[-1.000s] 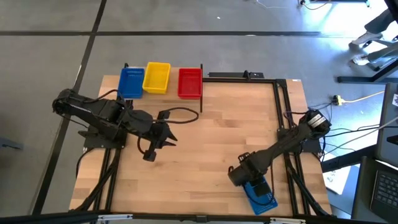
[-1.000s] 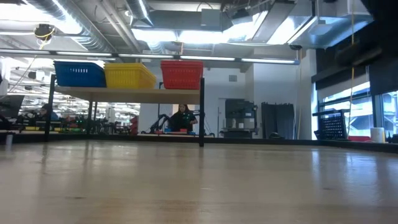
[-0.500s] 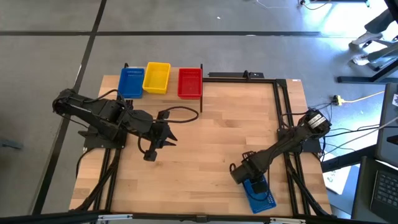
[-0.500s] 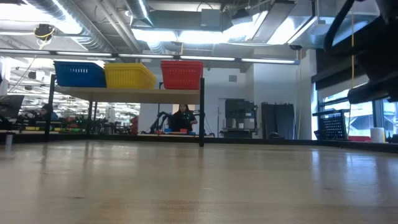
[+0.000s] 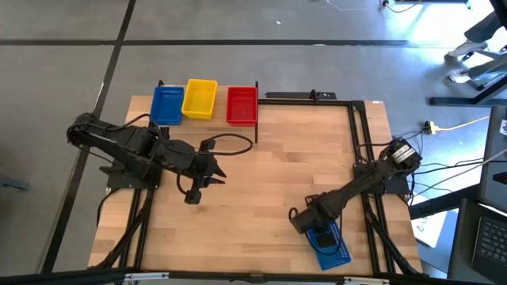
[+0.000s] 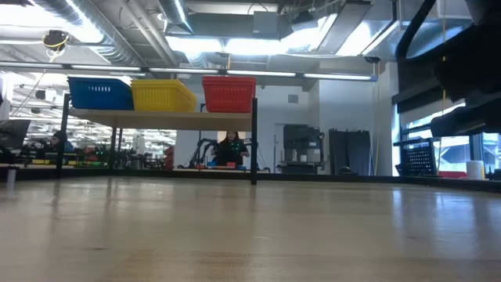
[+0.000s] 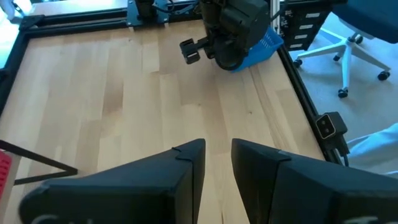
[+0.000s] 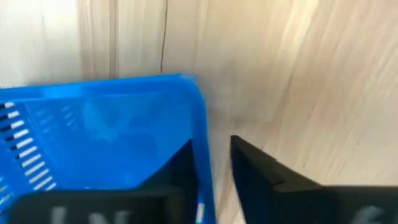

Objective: Stack baskets on shelf by color
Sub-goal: Stack the blue bin on top of the blue bins on the shelf

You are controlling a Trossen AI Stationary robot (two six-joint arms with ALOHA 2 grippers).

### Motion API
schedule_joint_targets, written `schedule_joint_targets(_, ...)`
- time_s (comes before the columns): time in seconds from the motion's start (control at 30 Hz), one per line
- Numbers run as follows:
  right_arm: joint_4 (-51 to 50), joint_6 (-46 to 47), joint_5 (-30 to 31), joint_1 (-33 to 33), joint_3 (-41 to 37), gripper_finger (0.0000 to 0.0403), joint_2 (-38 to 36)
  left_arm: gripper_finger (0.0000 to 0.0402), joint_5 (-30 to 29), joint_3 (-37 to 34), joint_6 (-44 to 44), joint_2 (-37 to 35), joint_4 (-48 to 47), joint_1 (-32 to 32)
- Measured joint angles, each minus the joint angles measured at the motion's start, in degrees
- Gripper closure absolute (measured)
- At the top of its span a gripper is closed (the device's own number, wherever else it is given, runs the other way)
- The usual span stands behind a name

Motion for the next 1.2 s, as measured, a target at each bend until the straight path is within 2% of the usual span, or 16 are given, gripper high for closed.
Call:
schedule_joint_targets(0.07, 0.0, 0.5, 0.0, -0.6, 0.6, 0.0374, 0.0, 0.0332, 0.0, 0.0, 0.0, 0.0, 0.0, 0.0)
schedule_joint_targets(0.13, 0.4, 1.9, 0.0, -1.5, 1.8, 0.0392, 0.0, 0.033, 0.0, 0.0, -0.4, 0.0, 0.0, 0.0)
schedule_joint_targets(0.4, 0.2, 2.6, 0.4, -9.6, 10.6, 0.0401, 0.0, 0.0332, 0.5, 0.0, -2.1, -0.6, -0.6, -1.4)
schedule_joint_targets(0.6, 1.0, 1.3, 7.7, -18.1, 18.1, 0.0402, 0.0, 0.0333, 0.1, 0.0, -2.9, -3.5, -2.5, -4.6)
schedule_joint_targets(0.77, 4.2, -0.9, 9.0, -25.0, 24.0, 0.0402, 0.6, 0.0333, -3.5, 0.0, -4.3, -6.7, -4.5, -7.5)
schedule_joint_targets(0.9, 6.0, -4.9, 8.2, -28.5, 29.1, 0.0403, 4.0, 0.0333, -6.4, 0.0, -4.6, -8.8, -5.1, -9.3)
schedule_joint_targets(1.07, 8.1, -10.2, 3.6, -31.0, 37.1, 0.0403, 11.8, 0.0333, -9.2, 0.0, -5.9, -11.8, -5.4, -11.5)
schedule_joint_targets(1.2, 9.4, -12.1, 3.0, -32.0, 44.5, 0.0403, 18.6, 0.0333, -11.4, 0.0, -6.1, -13.5, -5.4, -12.4)
